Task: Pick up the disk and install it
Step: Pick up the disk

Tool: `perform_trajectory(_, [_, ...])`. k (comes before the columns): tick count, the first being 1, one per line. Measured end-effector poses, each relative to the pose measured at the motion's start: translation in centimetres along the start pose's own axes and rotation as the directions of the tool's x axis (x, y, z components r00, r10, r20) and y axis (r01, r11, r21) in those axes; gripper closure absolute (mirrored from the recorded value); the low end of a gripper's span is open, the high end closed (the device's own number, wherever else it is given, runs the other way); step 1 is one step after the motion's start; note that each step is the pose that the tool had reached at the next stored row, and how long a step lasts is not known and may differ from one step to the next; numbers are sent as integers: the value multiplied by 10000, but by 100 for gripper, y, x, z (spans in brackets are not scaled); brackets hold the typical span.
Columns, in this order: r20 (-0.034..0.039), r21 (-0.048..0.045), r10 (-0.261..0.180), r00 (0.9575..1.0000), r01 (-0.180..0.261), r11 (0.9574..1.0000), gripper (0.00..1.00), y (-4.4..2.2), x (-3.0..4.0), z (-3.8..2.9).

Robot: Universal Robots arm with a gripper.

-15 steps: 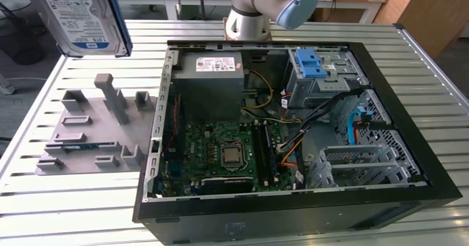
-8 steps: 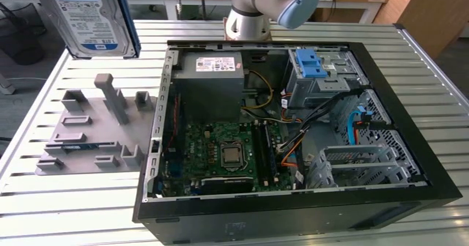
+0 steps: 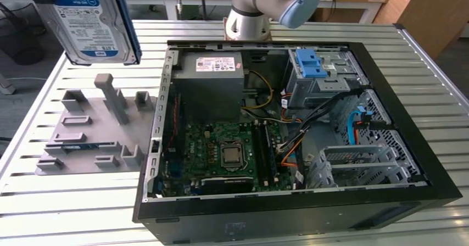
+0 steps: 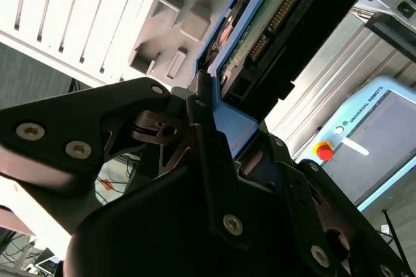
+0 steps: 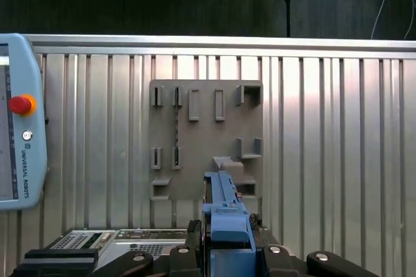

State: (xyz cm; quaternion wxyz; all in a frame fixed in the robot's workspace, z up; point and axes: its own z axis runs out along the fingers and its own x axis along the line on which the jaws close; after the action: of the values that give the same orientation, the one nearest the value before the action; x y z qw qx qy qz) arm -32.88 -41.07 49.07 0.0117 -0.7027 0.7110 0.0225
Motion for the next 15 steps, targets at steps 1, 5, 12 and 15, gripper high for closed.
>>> perform_trajectory(1, [0, 0, 1, 10000, -1, 10000, 64, -14, 10, 0])
perform_trajectory(5, [0, -1, -1, 10000, 1, 10000, 64, -106, 33, -3])
perform_trajectory(12, [0, 0, 0, 10000, 0, 10000, 64, -297, 42, -5])
perform_trajectory(15, [0, 0, -1, 10000, 1, 10000, 64, -385, 46, -6])
